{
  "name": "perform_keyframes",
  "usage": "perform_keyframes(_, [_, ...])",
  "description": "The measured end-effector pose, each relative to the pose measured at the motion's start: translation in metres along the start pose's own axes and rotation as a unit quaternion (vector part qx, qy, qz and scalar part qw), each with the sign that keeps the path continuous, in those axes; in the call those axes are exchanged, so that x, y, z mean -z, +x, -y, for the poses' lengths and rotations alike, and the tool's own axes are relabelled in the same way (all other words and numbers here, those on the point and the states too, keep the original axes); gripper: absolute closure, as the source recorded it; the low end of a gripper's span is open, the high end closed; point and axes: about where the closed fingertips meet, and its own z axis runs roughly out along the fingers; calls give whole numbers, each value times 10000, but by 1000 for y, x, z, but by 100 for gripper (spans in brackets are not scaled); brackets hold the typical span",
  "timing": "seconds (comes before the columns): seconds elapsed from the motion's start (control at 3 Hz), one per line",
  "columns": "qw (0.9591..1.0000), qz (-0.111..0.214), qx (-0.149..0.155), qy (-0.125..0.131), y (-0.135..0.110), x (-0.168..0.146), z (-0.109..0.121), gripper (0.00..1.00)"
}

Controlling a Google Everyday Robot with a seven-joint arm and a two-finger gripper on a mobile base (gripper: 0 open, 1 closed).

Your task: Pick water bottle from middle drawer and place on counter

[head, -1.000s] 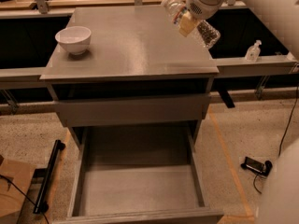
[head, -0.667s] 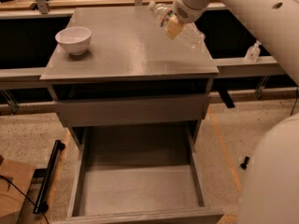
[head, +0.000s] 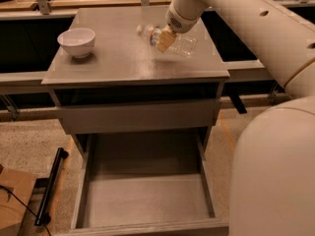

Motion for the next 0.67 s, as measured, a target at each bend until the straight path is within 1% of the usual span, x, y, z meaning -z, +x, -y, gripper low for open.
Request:
perform_keyframes(0.33, [9991,31,-23,-434,-5,-26,-19,0])
perform_keyframes(0.67, [9990,30,-23,-435,-5,-26,-19,0])
